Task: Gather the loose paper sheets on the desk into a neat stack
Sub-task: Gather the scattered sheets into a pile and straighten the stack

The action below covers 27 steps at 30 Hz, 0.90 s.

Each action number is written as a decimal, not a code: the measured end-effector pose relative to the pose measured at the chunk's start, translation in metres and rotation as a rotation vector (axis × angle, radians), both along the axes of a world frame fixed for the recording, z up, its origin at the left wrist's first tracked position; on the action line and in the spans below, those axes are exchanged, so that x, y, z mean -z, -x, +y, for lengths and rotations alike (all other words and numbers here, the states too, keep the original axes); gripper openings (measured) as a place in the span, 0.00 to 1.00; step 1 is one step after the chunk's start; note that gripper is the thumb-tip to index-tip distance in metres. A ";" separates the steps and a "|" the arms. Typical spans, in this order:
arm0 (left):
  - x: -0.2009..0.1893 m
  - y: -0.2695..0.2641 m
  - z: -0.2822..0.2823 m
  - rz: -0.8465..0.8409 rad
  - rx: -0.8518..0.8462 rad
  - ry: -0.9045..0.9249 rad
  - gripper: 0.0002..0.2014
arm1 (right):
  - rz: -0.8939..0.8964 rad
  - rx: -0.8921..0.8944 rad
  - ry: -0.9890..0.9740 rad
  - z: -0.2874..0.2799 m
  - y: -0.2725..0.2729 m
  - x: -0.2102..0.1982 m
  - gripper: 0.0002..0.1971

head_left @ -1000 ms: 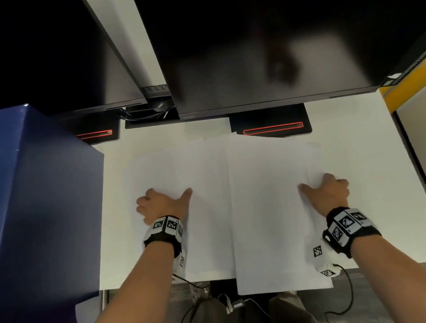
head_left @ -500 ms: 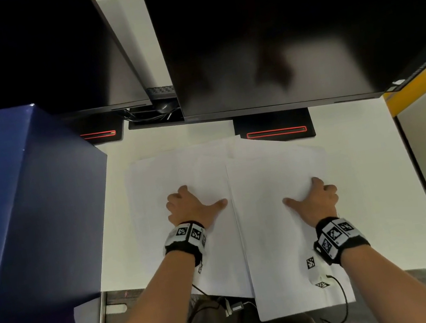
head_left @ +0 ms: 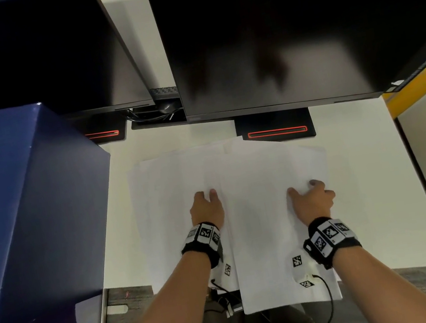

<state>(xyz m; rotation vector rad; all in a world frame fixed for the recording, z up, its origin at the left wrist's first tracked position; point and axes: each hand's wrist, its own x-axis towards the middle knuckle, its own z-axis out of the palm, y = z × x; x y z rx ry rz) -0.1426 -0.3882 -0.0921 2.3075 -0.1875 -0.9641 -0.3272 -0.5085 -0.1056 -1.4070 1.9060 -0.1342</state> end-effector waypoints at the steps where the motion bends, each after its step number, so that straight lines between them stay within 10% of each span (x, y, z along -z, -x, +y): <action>1: 0.001 -0.004 0.004 -0.006 -0.039 0.016 0.24 | 0.016 0.018 0.016 -0.002 0.008 -0.001 0.36; 8: 0.006 0.030 0.010 0.012 0.160 0.034 0.28 | 0.189 -0.179 -0.081 0.018 0.023 0.001 0.34; 13: 0.003 0.027 0.001 -0.070 0.292 0.013 0.33 | -0.108 -0.242 -0.083 0.007 0.025 0.001 0.37; 22: 0.006 0.009 0.054 -0.128 0.714 -0.287 0.16 | 0.310 -0.646 -0.141 0.039 0.044 0.004 0.14; 27: 0.003 -0.030 0.067 -0.160 0.415 -0.221 0.17 | 0.243 -0.379 -0.153 0.022 0.040 -0.002 0.33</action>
